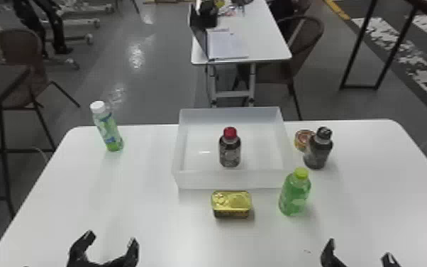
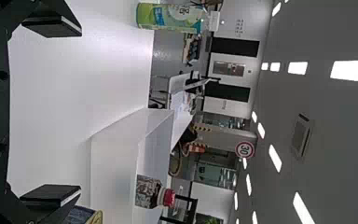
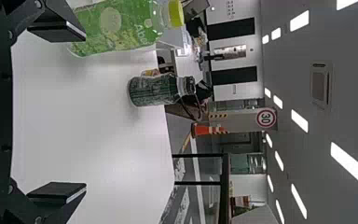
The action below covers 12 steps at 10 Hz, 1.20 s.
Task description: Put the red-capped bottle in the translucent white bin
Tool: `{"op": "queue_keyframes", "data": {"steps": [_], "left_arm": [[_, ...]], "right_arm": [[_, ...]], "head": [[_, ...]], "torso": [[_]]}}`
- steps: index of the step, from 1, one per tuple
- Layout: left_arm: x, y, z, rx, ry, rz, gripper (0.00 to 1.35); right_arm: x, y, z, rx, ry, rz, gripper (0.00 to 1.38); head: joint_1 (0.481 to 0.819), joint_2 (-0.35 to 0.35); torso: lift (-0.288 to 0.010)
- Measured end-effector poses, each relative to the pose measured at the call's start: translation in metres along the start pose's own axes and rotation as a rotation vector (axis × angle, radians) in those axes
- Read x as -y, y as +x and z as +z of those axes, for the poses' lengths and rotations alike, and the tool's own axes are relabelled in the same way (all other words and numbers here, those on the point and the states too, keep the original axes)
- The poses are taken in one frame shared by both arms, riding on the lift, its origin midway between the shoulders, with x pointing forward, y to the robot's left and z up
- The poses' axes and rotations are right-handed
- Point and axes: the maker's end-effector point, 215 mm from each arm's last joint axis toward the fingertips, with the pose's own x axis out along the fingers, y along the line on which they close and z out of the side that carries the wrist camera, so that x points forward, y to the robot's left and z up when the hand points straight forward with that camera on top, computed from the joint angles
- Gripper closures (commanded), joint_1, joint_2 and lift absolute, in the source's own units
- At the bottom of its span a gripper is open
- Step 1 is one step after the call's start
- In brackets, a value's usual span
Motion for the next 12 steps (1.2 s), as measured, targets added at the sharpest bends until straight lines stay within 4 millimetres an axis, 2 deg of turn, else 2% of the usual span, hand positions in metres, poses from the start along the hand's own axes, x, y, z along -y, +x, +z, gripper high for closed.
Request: {"op": "queue_keyframes", "data": {"steps": [4, 12], "left_arm": [[0.005, 0.005, -0.010, -0.042, -0.003, -0.043, 0.12], [0.008, 0.009, -0.014, -0.058, -0.021, -0.052, 0.12]], "right_arm": [[-0.002, 0.001, 0.002, 0.006, -0.002, 0.001, 0.16], [-0.004, 0.001, 0.004, 0.018, 0.000, 0.003, 0.15]], "head": [[0.695, 0.069], [0.695, 0.064]], "torso": [[-0.076], [-0.076]]}}
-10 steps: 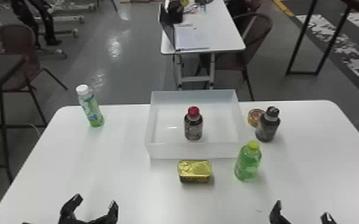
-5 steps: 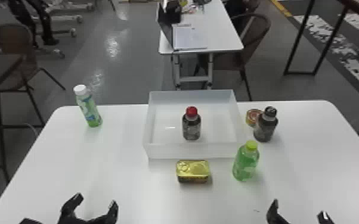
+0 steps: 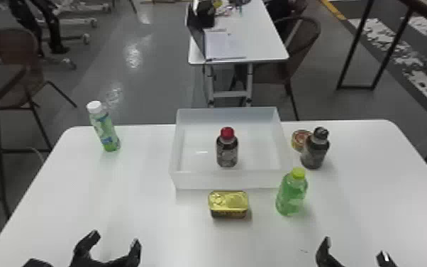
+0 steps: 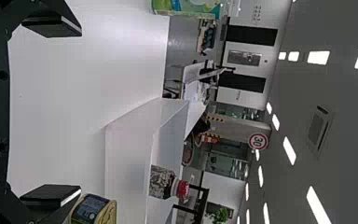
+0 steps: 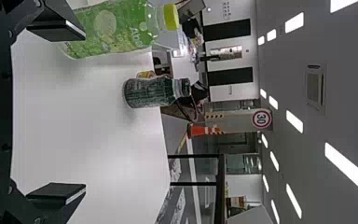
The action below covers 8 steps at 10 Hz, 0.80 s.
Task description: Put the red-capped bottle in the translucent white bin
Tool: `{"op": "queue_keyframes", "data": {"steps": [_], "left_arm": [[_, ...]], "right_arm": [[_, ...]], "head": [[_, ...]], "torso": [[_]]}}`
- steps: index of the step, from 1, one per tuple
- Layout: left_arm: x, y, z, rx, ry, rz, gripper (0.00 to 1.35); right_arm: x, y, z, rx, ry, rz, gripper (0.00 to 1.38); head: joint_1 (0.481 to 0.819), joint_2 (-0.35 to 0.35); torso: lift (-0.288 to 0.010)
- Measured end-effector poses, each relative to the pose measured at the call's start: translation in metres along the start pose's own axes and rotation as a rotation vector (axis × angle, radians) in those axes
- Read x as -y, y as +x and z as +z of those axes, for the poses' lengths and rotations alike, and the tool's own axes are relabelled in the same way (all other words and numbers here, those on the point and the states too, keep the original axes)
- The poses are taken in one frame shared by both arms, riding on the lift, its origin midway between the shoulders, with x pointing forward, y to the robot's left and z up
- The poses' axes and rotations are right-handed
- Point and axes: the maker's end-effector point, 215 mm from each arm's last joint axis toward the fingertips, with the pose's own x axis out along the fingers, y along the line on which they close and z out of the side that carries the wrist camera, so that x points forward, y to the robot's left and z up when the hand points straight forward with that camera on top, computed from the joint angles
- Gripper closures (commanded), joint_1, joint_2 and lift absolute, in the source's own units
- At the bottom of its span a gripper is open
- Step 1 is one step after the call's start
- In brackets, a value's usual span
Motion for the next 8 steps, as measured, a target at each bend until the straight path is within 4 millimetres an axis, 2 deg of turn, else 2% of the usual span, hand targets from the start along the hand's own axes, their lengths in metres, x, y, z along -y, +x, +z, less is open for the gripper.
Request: {"op": "queue_keyframes", "data": {"steps": [8], "left_arm": [[0.0024, 0.0017, -0.0021, -0.007, -0.007, -0.007, 0.12]], "right_arm": [[-0.0010, 0.0021, 0.0038, 0.012, 0.005, 0.001, 0.15]], "head": [[0.695, 0.059]], "torso": [[-0.076]]}}
